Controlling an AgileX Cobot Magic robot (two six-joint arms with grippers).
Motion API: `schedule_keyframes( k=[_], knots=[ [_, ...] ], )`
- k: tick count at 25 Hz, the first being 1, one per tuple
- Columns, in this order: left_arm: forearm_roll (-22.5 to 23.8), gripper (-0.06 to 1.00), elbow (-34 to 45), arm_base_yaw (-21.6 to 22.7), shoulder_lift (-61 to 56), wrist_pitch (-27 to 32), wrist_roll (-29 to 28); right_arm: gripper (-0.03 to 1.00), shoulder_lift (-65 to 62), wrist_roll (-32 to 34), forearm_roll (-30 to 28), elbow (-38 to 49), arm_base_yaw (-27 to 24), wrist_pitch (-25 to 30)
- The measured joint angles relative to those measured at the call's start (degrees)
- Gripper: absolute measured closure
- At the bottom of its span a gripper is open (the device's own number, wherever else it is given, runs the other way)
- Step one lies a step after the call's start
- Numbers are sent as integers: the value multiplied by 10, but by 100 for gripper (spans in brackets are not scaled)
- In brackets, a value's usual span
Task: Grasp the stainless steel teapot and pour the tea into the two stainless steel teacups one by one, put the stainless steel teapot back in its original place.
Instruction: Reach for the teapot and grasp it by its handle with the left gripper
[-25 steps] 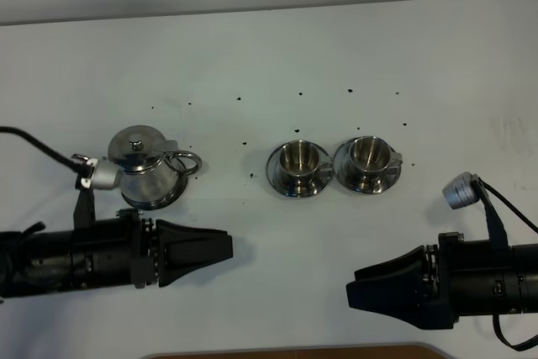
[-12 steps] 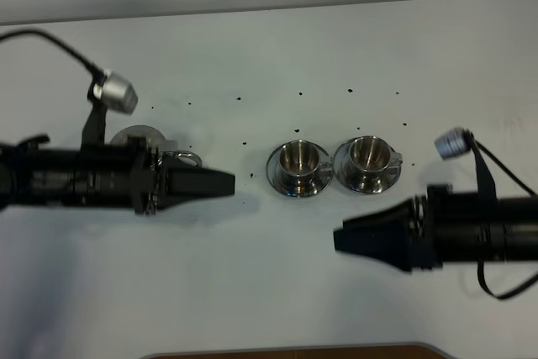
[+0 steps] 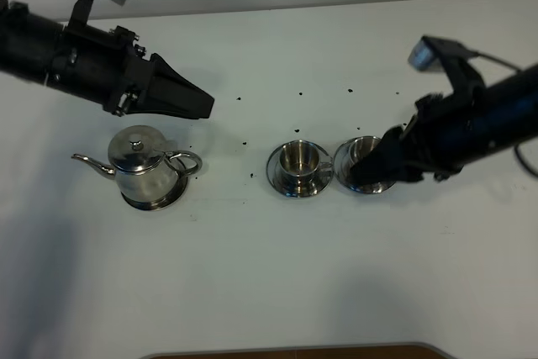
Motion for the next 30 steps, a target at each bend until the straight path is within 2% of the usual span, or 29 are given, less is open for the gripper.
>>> schedule_keyframes(
  k=[5,8,12,15,18,30],
  knots=[
    [179,55,-75,-39,0,0,-154,57,0,253,-236,-104,0,47],
    [256,55,-98,-57,0,0,-231,57,-5,363,-355,-125,0,102],
    [344,55,-106,-69,0,-1,-297,57,-35,462,-455,-125,0,158],
    [377,55,-106,-69,0,-3,-315,57,-81,492,-478,-123,0,167],
    [380,55,-106,-69,0,-10,-319,57,-150,499,-479,-103,0,168],
    [363,55,-107,-69,0,-62,-320,57,-499,458,-484,135,0,176]
  ],
)
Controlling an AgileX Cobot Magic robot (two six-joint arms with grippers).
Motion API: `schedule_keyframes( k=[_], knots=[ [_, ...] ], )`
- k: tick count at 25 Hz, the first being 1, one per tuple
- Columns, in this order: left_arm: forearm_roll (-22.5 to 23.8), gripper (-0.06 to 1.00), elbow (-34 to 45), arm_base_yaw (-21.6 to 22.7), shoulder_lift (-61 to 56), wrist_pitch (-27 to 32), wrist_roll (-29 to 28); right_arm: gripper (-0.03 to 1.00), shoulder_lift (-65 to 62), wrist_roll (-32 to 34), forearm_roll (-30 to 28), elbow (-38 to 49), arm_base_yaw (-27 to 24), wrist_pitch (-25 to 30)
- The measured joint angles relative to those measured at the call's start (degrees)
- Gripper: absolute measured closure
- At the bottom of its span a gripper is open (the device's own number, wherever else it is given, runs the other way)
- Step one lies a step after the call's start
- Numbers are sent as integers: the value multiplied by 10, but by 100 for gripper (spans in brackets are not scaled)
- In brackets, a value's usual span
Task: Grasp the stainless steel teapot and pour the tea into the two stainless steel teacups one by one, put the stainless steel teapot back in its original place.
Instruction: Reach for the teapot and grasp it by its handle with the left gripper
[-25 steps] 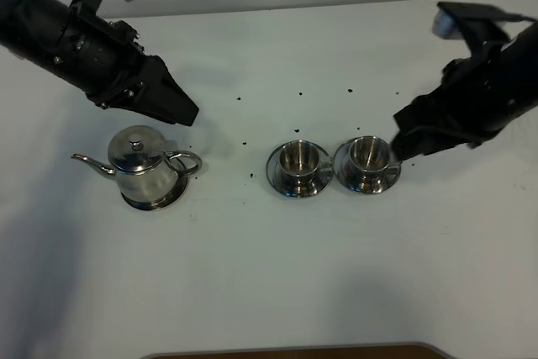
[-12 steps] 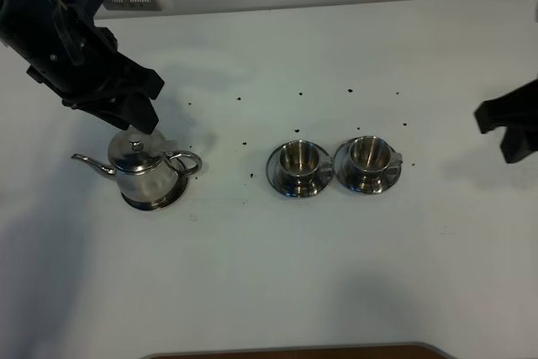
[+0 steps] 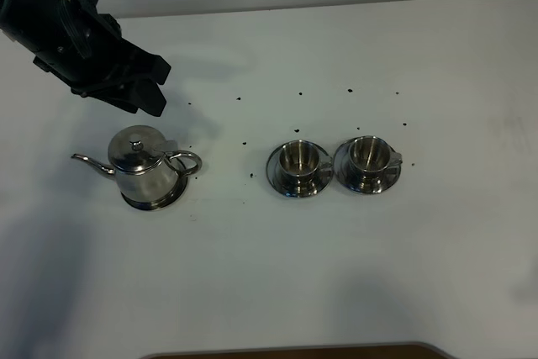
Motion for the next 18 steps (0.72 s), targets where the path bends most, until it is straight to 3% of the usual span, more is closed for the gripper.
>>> schedule_keyframes(
  k=[8,11,18],
  knots=[
    [-13,55,0,0,0,-38,-1,57,-160,-29,15,100,0,-28],
    [-13,55,0,0,0,-52,-1,57,-182,-33,35,110,0,-55],
    [-13,55,0,0,0,-98,-1,57,-185,-34,40,114,0,-58]
  ],
)
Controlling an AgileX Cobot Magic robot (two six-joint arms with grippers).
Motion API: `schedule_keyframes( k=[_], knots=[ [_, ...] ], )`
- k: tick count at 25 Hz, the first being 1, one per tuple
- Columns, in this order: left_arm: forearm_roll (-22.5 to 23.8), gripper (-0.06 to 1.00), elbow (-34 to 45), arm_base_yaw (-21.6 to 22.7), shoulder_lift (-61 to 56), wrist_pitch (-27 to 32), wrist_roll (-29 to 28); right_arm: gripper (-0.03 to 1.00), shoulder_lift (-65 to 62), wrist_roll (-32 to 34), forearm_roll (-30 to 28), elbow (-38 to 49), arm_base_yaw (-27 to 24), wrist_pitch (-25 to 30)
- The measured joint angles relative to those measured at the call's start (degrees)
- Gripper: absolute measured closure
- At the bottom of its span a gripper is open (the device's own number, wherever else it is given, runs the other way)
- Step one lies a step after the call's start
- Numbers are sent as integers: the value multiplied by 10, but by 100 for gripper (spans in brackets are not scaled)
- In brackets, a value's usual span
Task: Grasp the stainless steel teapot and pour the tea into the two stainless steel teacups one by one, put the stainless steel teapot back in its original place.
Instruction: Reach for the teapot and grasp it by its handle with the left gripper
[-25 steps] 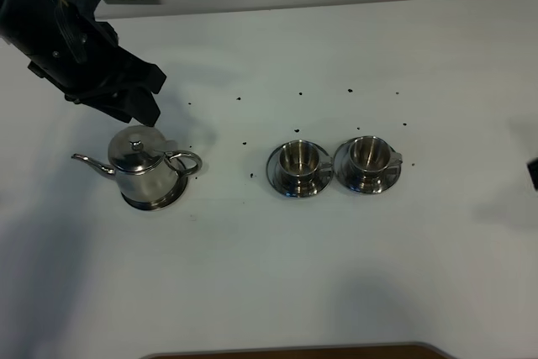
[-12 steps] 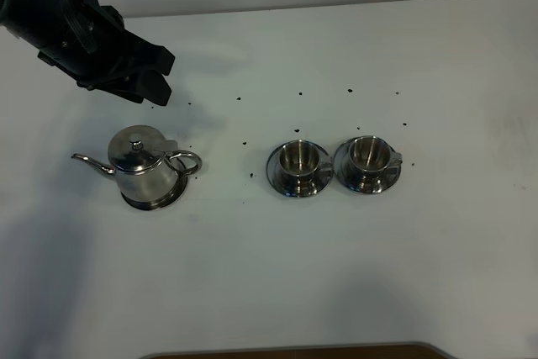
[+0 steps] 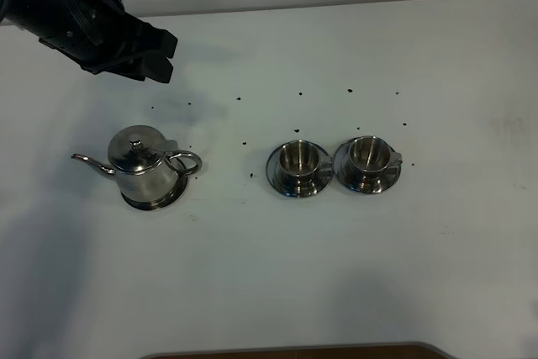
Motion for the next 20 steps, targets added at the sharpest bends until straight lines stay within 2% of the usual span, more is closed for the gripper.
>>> schedule_keyframes(
  k=[5,7,15,20],
  knots=[
    [0,55,0,0,0,-20,3,57,-25,0,4,0,-16,0],
    [0,55,0,0,0,-27,4,57,-44,0,5,0,-45,0],
    [-1,55,0,0,0,-76,8,57,-123,0,13,0,-223,-1],
    [-1,55,0,0,0,-76,17,57,-180,0,14,0,-275,-1]
  ],
)
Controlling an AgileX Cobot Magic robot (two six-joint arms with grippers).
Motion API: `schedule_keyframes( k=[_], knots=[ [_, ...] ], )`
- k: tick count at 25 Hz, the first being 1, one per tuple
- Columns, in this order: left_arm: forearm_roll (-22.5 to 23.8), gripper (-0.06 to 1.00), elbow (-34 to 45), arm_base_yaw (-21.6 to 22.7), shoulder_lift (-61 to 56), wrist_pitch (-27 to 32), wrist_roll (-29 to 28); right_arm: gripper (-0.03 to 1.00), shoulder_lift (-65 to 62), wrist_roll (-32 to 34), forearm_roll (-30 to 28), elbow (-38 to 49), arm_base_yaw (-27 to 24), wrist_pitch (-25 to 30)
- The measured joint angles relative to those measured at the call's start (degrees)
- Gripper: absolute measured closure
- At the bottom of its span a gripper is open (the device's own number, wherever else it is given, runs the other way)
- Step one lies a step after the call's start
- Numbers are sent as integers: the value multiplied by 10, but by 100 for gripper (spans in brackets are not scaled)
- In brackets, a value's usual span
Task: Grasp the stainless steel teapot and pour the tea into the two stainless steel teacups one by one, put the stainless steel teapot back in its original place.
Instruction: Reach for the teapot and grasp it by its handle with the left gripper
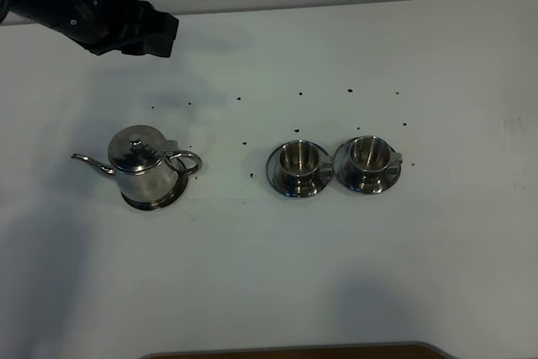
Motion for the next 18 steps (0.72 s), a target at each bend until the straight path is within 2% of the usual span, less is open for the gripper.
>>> schedule_keyframes(
  k=[7,13,18],
  knots=[
    [-13,55,0,0,20,0,40,57,-51,0,0,2,-7,0],
    [-92,55,0,-2,43,7,110,57,-54,0,0,4,-7,1],
    [-141,55,0,-27,56,10,123,57,-54,0,2,4,-7,1]
  ],
)
